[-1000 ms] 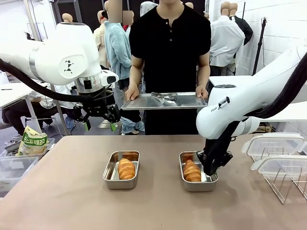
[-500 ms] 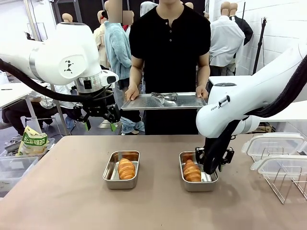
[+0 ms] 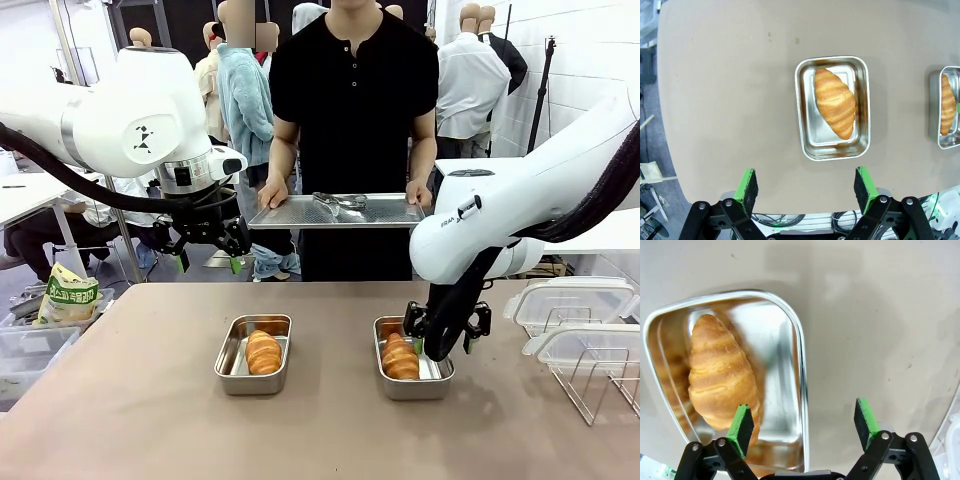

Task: Place the bread in airtight containers.
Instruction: Once an object is inside an Airtight Container , place the container in the center of the table, then pick up one Airtight Container lid and hand it to the human.

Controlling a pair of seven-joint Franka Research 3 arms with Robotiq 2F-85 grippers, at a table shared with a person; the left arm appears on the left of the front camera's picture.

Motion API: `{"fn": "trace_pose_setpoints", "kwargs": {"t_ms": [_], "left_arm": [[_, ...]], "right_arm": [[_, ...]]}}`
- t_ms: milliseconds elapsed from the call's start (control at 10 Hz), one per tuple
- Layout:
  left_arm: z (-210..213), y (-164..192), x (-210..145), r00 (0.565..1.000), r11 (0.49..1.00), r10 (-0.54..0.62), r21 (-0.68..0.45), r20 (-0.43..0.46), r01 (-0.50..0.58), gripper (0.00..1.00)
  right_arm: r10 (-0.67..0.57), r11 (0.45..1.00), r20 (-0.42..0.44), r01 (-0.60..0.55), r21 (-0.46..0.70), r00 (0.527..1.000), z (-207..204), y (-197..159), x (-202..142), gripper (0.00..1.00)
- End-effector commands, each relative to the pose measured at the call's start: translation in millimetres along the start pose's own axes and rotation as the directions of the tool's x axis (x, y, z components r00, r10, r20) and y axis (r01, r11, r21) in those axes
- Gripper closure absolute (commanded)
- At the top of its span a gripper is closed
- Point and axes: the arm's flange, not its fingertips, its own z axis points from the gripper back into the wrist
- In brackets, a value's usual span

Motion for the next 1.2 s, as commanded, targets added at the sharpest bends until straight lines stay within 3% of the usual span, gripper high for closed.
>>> {"fn": "trace_pose_setpoints", "kwargs": {"t_ms": [0,700,1100], "left_arm": [[3,1,-1,1.000,1.000,0.000,-0.001,0.003,0.000,0.00],[3,1,-1,1.000,1.000,0.000,-0.001,0.003,0.000,0.00],[3,1,-1,1.000,1.000,0.000,-0.001,0.003,0.000,0.00]], "right_arm": [[0.006,1.000,0.013,-0.006,0.001,1.000,1,1,1,0.00],[0.001,1.000,0.002,-0.001,0.000,1.000,0,1,0,0.00],[0.000,1.000,0.086,0.002,-0.029,0.996,62,12,-18,0.00]]}}
